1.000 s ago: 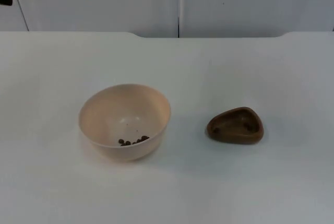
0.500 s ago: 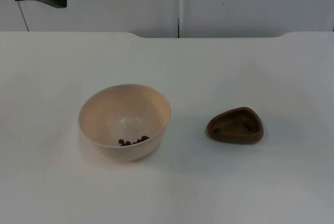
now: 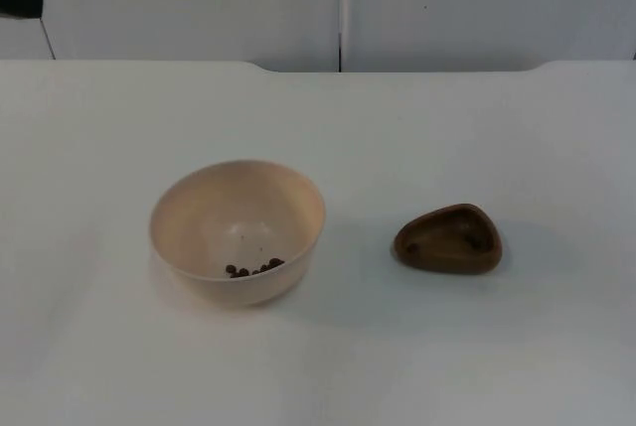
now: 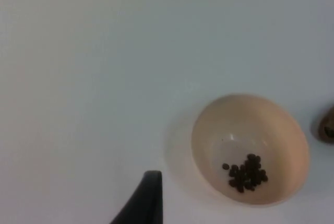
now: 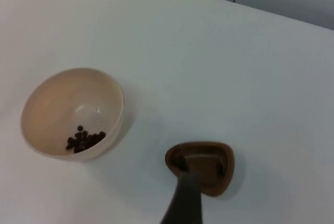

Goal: Pick up the bowl with the left hand and pour the coffee beans from the cup into the bowl with the right hand.

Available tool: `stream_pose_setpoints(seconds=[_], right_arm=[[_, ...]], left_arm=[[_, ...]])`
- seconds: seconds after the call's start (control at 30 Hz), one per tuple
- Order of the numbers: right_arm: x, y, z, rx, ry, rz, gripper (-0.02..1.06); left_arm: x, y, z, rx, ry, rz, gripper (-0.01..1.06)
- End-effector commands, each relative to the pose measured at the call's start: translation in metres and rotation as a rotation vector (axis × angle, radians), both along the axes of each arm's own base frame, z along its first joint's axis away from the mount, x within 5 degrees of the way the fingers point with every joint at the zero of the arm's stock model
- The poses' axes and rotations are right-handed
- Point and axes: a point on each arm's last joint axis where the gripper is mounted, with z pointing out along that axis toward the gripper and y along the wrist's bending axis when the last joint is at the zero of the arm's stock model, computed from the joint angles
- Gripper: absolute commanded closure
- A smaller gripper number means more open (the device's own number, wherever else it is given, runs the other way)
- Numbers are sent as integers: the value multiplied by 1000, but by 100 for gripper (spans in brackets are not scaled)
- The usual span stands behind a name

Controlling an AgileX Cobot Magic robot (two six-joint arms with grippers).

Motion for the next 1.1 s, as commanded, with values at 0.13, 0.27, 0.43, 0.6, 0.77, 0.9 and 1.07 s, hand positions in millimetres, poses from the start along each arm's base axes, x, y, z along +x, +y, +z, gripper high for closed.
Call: stream_pose_setpoints(seconds=[0.13, 0.27, 0.43, 0.6, 0.77, 0.9, 1.07], right_arm=[[-21, -10, -3, 5, -31, 3, 36], [-44, -19, -6, 44, -59, 2, 36], [-61, -26, -7, 66, -95, 3, 36], [-82, -35, -7, 89, -141, 6, 36], [-102, -43, -13, 94, -154, 17, 36], [-117, -49, -18, 96, -160, 26, 36], [-138, -58, -29, 103, -182, 38, 36]], left_arm=[[-23, 5, 9, -2, -28, -44, 7], [-42, 11, 4, -3, -48, -54, 7], [-57, 16, -10, -7, -54, -59, 7], [-74, 21, -25, -27, -59, -61, 7], [-93, 27, -27, -51, -115, -67, 7], [-109, 32, -24, -55, -173, -80, 7], [-133, 41, -22, -76, -263, -86, 7]])
